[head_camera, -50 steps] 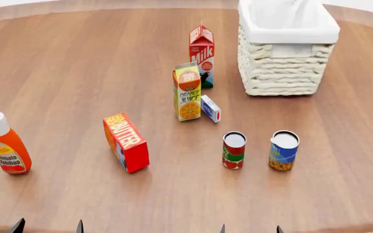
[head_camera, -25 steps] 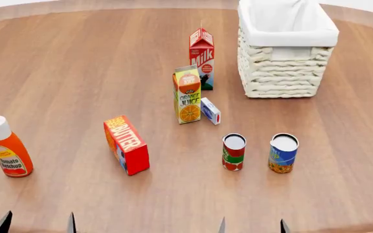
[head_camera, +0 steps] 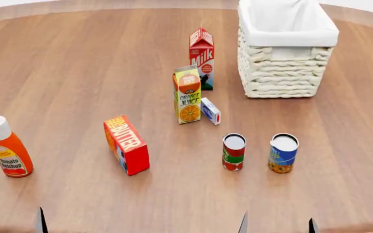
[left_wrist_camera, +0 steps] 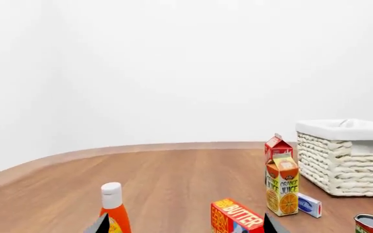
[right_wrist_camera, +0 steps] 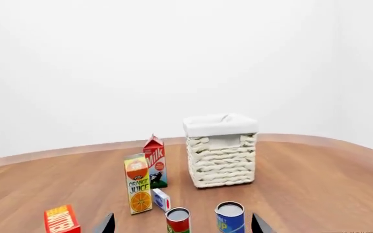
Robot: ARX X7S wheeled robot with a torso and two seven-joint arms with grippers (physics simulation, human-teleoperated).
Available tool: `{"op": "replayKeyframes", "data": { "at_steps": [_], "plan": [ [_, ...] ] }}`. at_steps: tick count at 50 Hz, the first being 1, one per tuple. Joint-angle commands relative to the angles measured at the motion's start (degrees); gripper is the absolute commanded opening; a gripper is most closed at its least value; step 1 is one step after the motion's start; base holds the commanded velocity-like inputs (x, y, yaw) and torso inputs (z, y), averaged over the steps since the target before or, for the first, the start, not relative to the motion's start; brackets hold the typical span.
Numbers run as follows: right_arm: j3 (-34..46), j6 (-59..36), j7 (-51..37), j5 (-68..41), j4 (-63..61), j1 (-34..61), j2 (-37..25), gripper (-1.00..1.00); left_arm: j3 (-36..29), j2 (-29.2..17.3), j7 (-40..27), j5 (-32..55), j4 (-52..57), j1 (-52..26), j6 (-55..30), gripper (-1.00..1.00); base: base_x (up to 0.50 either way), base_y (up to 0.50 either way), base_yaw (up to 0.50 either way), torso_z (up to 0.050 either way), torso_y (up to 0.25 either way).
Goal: Pick up the alphabet soup, and put it in the basket.
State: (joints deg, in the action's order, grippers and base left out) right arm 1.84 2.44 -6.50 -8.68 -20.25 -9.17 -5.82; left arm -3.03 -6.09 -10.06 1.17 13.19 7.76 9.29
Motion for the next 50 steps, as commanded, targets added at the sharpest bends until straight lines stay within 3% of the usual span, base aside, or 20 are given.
{"op": "replayKeyframes", "data": {
  "at_steps": [1,50],
  "plan": [
    [-1.1,0.2,-1.4,-2.7,-0.7,-0.2,-0.9,1.00,0.7,-1.0,-1.8,1.0,1.6,1.1,1.0,1.00,0.00,0.00,0.00,0.000,0.000],
    [0.6,-0.3,-3.9,-6.0,0.0,0.7,-3.4,1.00,-1.8,-3.2,-4.8,2.1,1.5,0.5,0.7,1.00,-0.03,-0.24,0.00,0.000,0.000]
  ]
}}
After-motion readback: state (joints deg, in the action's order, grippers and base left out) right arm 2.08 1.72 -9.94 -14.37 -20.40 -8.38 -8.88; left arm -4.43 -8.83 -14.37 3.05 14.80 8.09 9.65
